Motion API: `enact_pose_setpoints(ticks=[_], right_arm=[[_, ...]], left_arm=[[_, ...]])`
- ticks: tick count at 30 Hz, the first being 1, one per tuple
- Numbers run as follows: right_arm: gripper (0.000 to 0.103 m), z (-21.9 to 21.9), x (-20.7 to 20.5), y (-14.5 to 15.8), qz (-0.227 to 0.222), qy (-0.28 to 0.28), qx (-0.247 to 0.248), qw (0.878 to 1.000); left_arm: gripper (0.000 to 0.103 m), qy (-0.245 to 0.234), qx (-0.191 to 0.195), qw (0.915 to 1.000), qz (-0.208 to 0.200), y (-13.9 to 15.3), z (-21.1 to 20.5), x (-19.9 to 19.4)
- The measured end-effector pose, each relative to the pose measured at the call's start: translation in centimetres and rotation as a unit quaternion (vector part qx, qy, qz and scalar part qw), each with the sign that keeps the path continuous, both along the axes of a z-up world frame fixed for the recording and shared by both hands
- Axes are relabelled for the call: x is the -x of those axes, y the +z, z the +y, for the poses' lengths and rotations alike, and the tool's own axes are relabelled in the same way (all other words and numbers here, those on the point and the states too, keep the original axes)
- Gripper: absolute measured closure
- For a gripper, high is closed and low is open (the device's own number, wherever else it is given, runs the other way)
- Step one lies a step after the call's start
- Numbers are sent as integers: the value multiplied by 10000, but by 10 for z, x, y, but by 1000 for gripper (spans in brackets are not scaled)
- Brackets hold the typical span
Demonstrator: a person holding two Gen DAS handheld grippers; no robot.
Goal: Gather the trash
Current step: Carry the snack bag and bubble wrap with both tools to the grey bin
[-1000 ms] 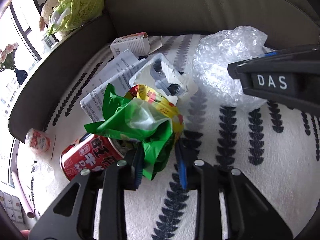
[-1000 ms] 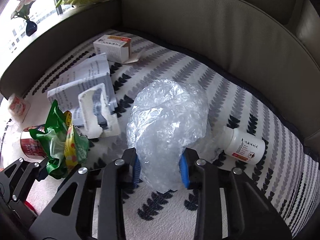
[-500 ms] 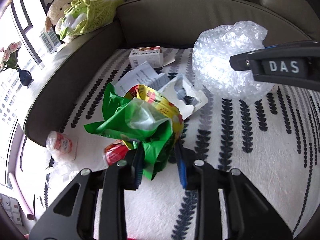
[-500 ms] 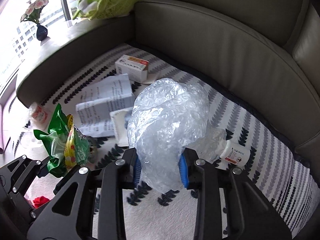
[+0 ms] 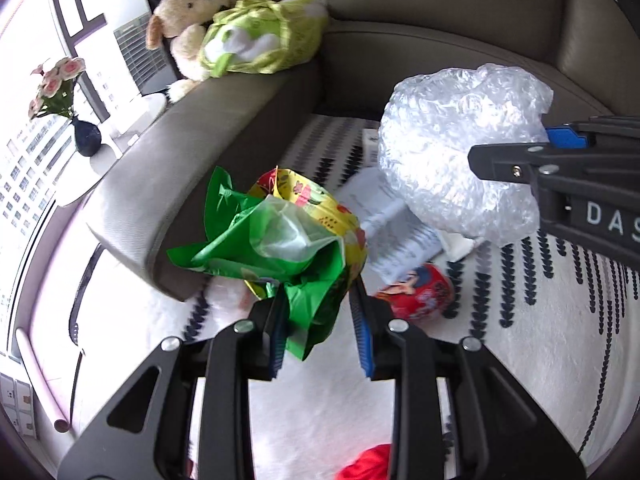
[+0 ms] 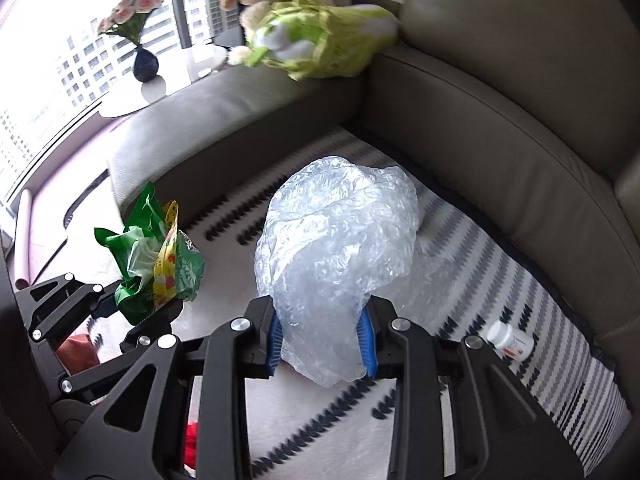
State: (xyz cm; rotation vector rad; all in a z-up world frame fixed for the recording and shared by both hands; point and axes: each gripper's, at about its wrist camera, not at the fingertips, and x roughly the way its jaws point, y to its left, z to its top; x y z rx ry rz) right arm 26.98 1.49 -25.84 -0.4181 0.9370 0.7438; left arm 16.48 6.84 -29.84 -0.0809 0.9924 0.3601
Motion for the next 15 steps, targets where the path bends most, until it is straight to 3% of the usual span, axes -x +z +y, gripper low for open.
enact_pose_setpoints(ticks=[7,15], right_arm=[[74,90,34,33,-65,470,-92,9988],[74,224,89,56,13,1311,-123,9913]], left_arm=[[74,281,-23,9996,-84,25,101,41],[74,982,-84,9950,-185,39,231,93]])
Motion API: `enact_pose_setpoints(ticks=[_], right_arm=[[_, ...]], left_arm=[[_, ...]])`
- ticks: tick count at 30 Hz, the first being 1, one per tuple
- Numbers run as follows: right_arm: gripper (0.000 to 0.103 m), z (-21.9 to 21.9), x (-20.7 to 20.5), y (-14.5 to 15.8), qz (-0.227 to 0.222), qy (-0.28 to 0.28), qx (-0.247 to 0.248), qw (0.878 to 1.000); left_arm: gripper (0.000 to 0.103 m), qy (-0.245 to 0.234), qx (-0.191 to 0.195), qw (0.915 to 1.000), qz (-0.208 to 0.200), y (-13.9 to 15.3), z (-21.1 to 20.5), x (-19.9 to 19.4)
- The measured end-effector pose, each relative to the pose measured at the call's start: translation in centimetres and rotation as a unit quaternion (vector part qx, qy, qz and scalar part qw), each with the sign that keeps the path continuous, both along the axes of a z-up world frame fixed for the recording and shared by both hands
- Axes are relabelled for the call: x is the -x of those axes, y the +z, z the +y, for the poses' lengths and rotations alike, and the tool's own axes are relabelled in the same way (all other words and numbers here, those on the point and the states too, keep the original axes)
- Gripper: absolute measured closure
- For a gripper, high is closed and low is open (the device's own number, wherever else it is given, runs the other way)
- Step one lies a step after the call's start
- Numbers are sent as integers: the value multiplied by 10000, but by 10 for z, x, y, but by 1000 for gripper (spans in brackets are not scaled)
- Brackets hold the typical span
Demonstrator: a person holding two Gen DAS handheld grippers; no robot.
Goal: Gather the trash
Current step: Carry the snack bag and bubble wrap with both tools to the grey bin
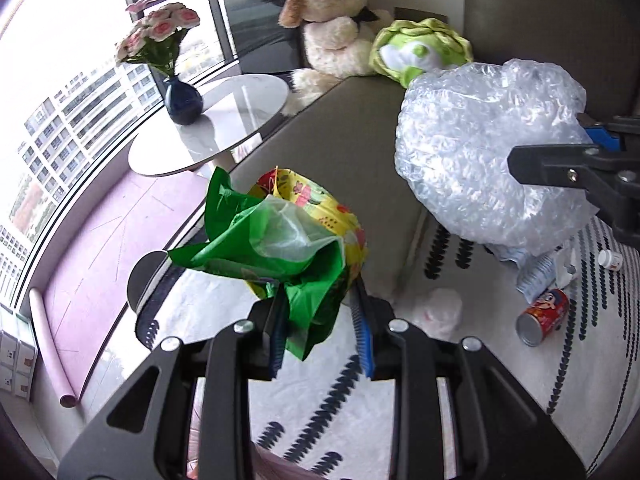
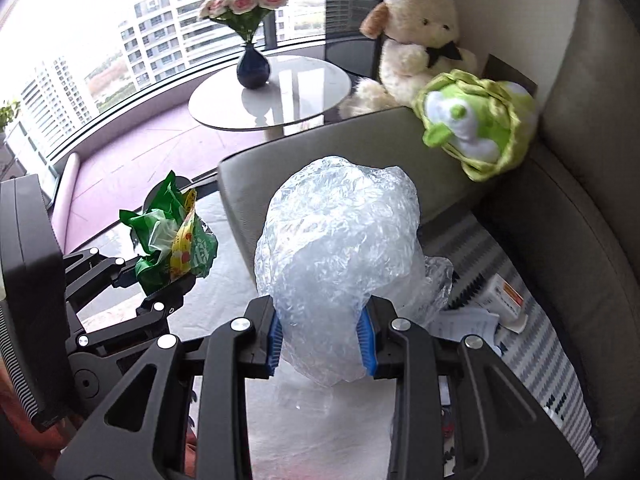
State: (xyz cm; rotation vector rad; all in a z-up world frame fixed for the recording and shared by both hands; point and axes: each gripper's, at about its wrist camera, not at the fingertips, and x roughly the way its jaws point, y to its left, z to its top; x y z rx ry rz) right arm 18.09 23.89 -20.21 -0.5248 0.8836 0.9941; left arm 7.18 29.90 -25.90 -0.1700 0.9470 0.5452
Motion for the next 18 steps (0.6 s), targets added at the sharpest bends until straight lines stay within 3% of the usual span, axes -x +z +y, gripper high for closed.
enact_pose_setpoints(ticks=[9,18], right_arm=[[74,161,57,-10,201,1030,-33,9945],[74,313,125,-41,411,2067,-86,9775]], left_arm=[[74,948,-173,9953,50,-10,150,69],[74,2004,-177,9794,191,-34,276,137]])
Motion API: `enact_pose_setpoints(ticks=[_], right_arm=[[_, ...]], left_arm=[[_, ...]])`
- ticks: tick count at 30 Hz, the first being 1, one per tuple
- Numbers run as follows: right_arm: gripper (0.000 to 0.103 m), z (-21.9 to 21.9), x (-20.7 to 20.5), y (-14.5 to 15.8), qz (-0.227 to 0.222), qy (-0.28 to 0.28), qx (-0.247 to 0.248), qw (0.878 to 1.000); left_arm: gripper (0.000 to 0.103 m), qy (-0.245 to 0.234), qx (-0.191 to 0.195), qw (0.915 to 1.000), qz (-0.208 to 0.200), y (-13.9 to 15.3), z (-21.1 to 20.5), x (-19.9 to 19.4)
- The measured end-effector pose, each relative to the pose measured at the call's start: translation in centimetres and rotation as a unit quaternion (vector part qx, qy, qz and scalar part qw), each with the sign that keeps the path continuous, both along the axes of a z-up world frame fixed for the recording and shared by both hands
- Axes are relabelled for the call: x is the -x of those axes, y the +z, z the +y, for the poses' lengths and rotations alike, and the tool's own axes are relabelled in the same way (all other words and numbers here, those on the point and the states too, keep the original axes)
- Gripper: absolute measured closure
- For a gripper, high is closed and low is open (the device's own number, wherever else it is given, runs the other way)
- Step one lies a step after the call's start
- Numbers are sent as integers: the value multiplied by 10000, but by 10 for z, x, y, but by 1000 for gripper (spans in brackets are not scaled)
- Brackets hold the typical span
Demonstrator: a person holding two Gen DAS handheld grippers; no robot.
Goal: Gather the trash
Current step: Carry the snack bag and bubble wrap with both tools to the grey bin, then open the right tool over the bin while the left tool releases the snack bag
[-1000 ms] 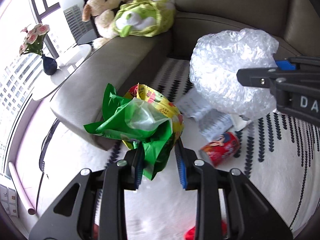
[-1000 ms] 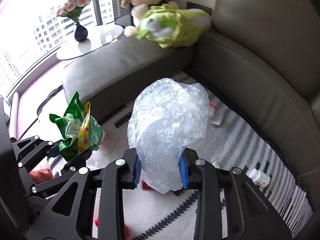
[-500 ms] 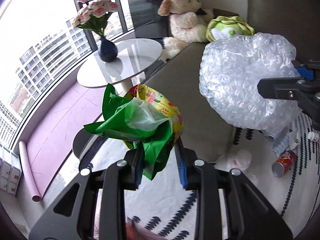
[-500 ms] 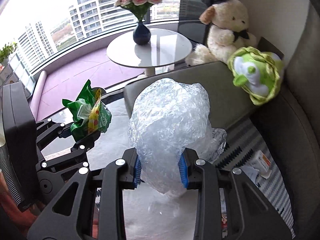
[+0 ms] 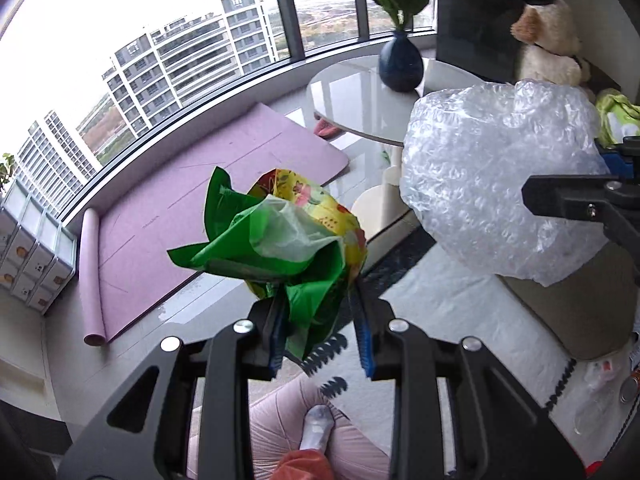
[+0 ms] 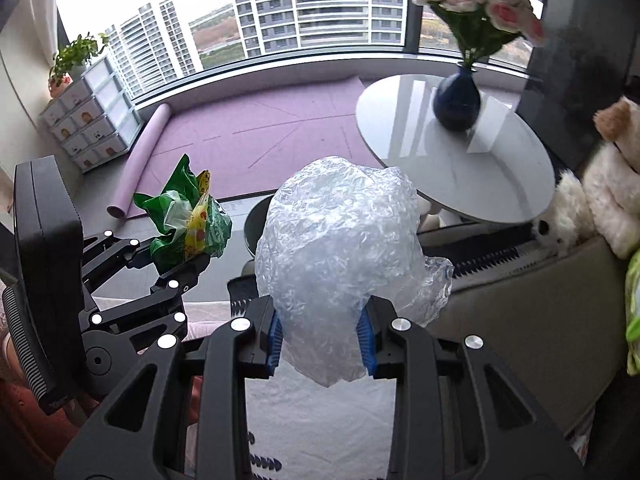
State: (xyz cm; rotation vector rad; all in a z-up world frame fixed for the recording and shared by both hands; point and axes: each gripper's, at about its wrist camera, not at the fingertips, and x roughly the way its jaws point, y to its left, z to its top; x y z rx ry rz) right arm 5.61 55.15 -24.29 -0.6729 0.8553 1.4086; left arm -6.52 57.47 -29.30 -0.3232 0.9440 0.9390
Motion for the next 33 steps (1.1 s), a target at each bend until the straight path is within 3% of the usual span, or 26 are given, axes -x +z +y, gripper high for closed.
enact_pose_setpoints(ticks=[12,22,28,33], right_arm=[[74,149,67,-63,137,829,-7,9965],[73,216,67,-145,120,771,288,9965],[54,242,77,-190,200,952,592,9935],[46,256,82,-199,236,1067,580,9923]], left_arm=[[74,554,-68,9982,205,-54,121,46],[74,386,-80,9976,575,-135,160,34],[74,172,-72,9961,857,-170,159,25],[74,-34,-10,9959,905,-178,163,29]])
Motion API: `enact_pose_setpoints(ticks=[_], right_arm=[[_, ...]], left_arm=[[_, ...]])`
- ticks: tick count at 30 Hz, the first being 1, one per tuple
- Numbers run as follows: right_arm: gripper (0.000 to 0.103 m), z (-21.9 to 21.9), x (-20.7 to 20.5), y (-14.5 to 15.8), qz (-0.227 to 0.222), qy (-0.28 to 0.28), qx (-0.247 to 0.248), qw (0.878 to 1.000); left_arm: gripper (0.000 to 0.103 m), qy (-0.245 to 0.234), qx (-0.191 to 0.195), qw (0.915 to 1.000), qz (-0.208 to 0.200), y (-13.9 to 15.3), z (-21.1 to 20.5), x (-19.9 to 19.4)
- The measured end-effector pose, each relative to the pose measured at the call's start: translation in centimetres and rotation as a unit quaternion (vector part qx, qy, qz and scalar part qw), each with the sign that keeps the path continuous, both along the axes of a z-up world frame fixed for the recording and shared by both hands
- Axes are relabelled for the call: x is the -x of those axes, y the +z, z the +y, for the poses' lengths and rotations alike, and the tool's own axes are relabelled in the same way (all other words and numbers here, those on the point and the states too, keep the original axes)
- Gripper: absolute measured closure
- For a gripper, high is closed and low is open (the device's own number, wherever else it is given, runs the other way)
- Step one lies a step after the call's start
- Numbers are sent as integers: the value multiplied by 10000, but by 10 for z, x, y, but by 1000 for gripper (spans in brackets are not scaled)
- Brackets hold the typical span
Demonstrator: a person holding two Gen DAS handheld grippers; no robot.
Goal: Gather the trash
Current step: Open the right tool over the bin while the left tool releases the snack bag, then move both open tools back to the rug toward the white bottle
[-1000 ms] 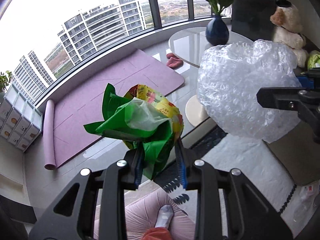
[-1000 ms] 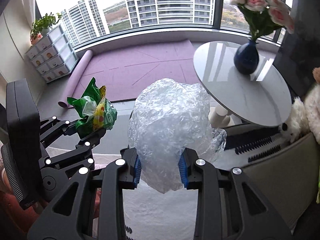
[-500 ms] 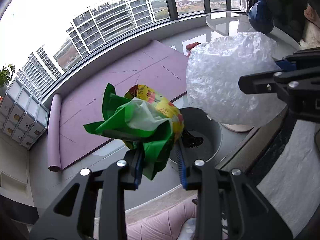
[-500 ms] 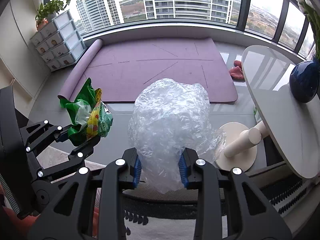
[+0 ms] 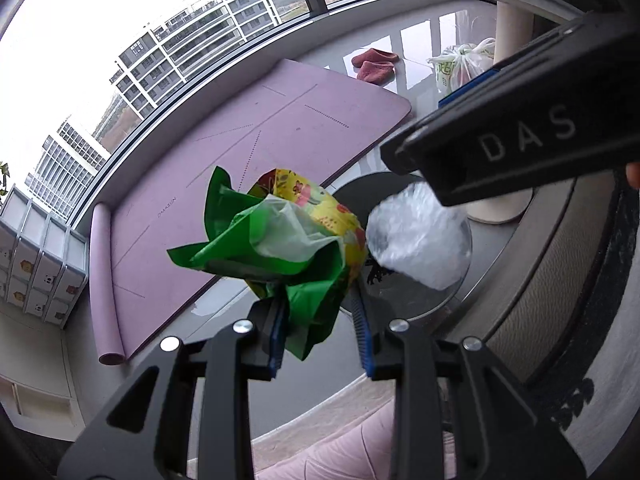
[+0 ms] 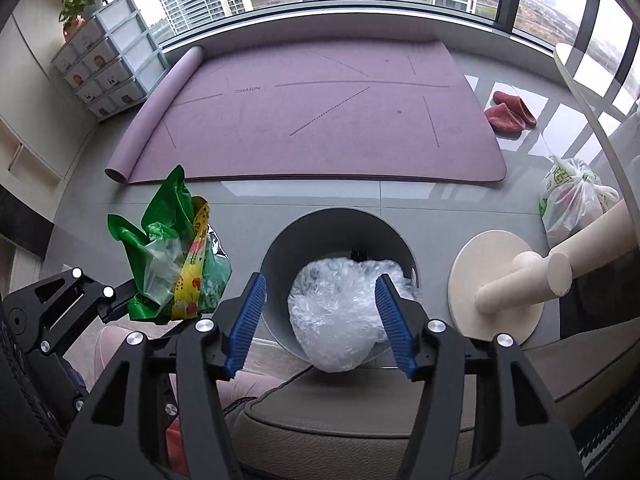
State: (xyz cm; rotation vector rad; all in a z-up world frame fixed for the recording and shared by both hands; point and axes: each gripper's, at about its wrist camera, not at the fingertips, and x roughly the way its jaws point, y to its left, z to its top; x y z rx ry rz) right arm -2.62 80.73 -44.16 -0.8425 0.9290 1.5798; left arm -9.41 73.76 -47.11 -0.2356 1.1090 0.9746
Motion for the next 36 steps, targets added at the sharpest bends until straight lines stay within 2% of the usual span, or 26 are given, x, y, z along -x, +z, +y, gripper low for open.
enact_pose_setpoints(ticks=[7,13,14,16,17,18,22,25,28,30,36], right_arm=[[44,-5,-24,17,-23,-229,-133,9996],[44,-25,-55,31,-76,-613,-220,9978],[44,-29,-59,31,-72,-673,-217,9975],[44,-37,-66,32,-77,-778,-221,9967],[44,-42,-69,33,-83,-817,-221,9964],[44,-46,-70,34,-88,-848,-221,9961],[44,-63,-73,39,-146,-916,-236,9954],[44,-80,-74,46,-124,-1028,-263,9943],[43,-102,-77,56,-102,-1202,-305,9922],[37,-120,-82,64,-133,-1353,-359,9901],[37,-205,-107,94,-101,-2020,-465,9782]], left_arm=[[73,-224,30,9997,-138,9,13,2],[67,-405,5,9986,-332,5,22,-13],[62,-406,11,9986,-340,2,23,-14],[48,-409,-1,9987,-297,-7,25,-13],[37,-411,-32,9988,-270,-9,26,-15],[32,-406,-81,9988,-262,-12,22,-13],[31,-477,-150,9986,-180,-10,21,-16],[31,-508,-153,9985,-123,-5,9,-21],[31,-604,-249,9979,-36,14,-11,-26],[30,-629,-294,9976,-24,26,-28,-28],[28,-669,-169,9975,-183,73,-101,-40]])
